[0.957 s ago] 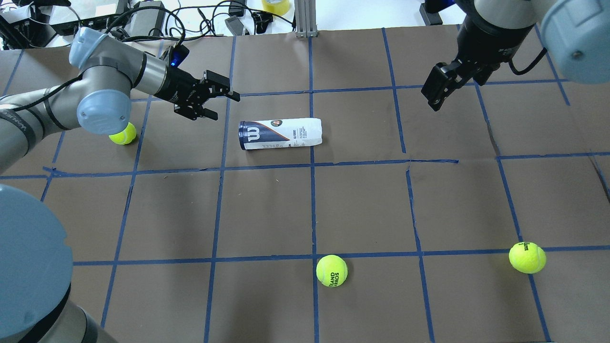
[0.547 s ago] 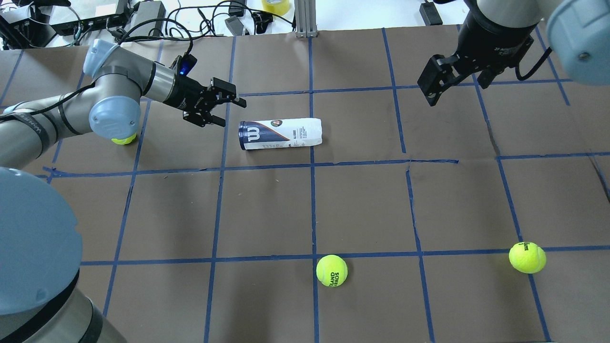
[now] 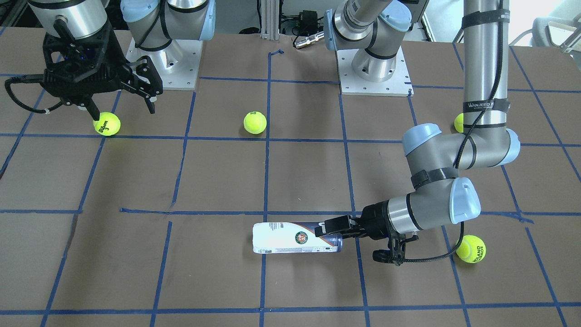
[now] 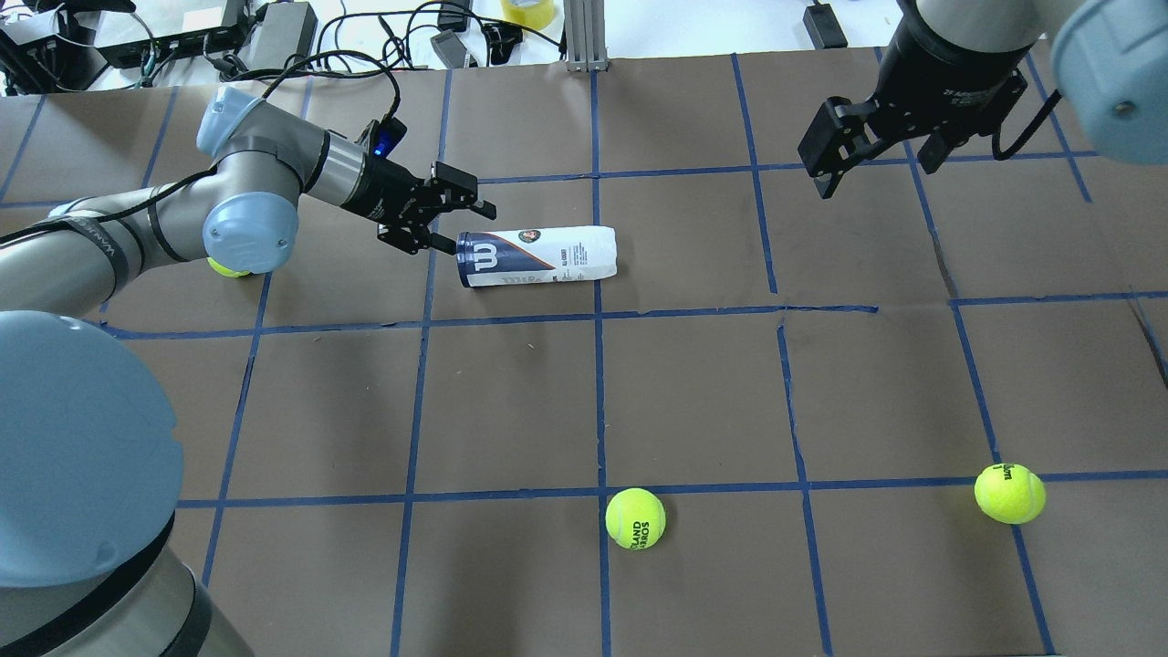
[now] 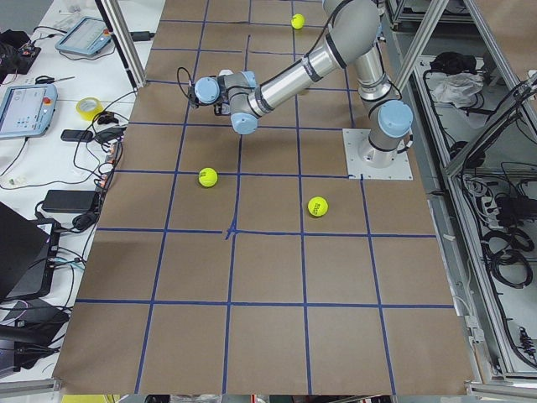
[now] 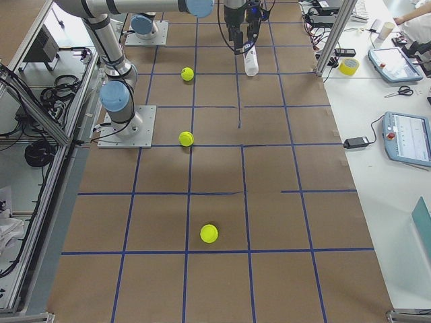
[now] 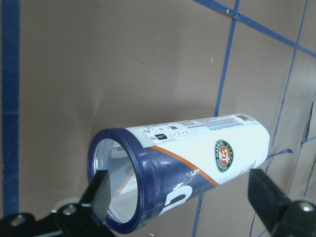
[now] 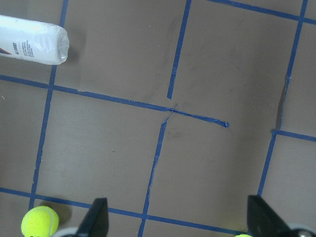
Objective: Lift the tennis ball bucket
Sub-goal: 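Close the left gripper around the can's blue-capped end, then lift and tilt the can upright with the left gripper, setting it down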
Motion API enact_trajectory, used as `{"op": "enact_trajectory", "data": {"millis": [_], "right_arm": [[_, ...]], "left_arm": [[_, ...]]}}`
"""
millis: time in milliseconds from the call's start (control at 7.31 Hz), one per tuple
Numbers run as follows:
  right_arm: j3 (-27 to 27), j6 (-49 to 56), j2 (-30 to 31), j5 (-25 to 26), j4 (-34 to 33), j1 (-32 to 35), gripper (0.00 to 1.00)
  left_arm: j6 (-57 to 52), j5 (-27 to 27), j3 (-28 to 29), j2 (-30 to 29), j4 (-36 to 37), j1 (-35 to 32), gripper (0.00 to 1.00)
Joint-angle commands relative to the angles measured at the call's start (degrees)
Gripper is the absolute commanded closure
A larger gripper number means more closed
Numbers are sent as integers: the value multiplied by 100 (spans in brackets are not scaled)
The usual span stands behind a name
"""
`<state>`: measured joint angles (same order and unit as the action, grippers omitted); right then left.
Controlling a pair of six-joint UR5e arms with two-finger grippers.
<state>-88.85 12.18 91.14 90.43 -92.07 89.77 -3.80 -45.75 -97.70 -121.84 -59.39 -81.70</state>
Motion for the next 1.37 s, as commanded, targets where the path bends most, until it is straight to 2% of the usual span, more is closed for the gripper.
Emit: {"op": "enact_trajectory", "data": {"millis": [0, 137, 274, 547, 821, 1231], "right_arm": [[0, 4, 0, 27, 5, -3, 0], [0, 13, 0, 45, 5, -3, 0], [0, 13, 0, 71, 14, -3, 0], [-9, 13, 0, 80, 14, -3, 0], [0, 13, 0, 80, 14, -3, 0], [-9, 13, 0, 89, 23, -12, 0]], "left_arm": [[2, 109, -48, -112, 15, -4, 15], [2, 162, -48, -112, -11, -4, 54], [98, 163, -21, -103, -46, -4, 100], [493, 119, 75, -51, 23, -4, 100], [974, -108, 556, 142, -72, -22, 100], [1951, -1257, 1435, 310, -73, -556, 100]]}}
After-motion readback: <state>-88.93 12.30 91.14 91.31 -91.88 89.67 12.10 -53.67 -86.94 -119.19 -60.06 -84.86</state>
